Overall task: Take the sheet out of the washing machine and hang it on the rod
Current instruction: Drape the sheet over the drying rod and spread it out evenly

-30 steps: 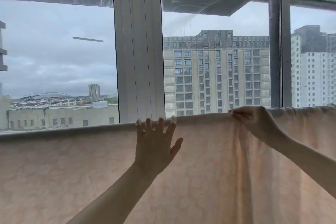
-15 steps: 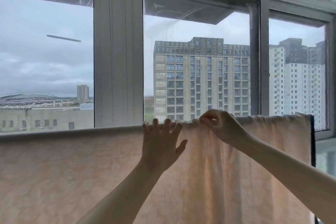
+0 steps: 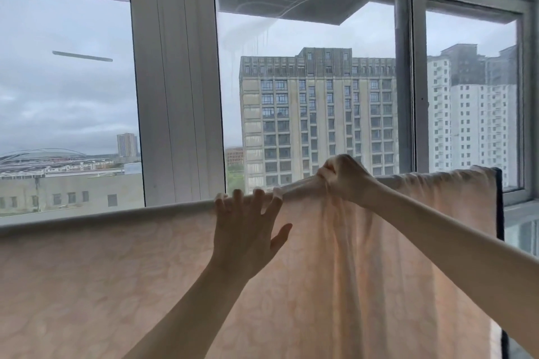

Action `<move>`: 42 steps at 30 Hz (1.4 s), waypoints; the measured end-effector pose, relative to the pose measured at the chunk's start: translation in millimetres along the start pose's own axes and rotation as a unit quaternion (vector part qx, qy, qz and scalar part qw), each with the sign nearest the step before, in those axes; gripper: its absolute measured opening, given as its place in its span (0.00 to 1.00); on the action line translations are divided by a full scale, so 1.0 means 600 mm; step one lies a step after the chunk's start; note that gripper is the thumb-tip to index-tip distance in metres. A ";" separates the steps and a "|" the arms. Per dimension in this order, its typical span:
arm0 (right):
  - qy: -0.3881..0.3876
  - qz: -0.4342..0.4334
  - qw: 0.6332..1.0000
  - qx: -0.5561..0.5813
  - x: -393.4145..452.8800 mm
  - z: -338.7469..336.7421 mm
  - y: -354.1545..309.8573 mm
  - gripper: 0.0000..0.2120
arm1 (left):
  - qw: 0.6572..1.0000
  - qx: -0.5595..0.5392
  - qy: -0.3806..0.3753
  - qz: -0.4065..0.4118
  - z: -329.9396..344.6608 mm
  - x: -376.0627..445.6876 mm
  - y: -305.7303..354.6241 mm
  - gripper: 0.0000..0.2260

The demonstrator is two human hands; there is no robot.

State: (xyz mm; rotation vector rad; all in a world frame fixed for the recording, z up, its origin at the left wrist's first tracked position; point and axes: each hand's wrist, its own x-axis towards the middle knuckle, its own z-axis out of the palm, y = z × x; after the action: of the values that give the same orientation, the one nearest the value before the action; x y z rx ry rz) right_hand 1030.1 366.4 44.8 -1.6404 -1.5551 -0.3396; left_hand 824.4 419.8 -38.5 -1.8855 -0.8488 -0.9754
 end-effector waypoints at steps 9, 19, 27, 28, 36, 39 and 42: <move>-0.020 -0.033 0.999 0.020 -0.026 -0.003 0.016 0.08 | 0.999 -0.039 0.007 0.008 -0.004 0.023 0.051 0.27; -0.030 -0.048 0.997 0.059 -0.052 -0.036 0.053 0.09 | 0.999 -0.030 0.039 0.022 0.032 0.032 0.062 0.28; 0.109 -0.029 0.993 0.016 -0.038 -0.039 0.071 0.06 | 0.998 -0.008 0.053 0.024 0.041 0.027 0.045 0.27; 0.138 -0.013 0.990 0.009 -0.037 -0.052 0.088 0.06 | 0.998 -0.003 0.057 0.025 0.042 0.026 0.044 0.27; 0.080 -0.062 0.993 -0.060 -0.062 -0.056 0.110 0.09 | 0.999 0.015 0.050 0.007 0.040 0.033 0.064 0.27; 0.068 -0.103 0.991 -0.054 -0.060 -0.038 0.108 0.05 | 0.999 0.025 0.037 0.002 0.038 0.032 0.065 0.27; 0.092 -0.110 0.989 -0.027 -0.059 -0.038 0.116 0.06 | 0.999 0.038 0.013 -0.006 0.032 0.029 0.062 0.27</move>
State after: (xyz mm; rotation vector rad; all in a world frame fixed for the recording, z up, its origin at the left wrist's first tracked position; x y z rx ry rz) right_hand 1095.2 333.4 8.5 -1.4358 -1.5987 -0.6362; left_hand 869.2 424.0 -44.0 -1.8017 -0.8718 -0.9592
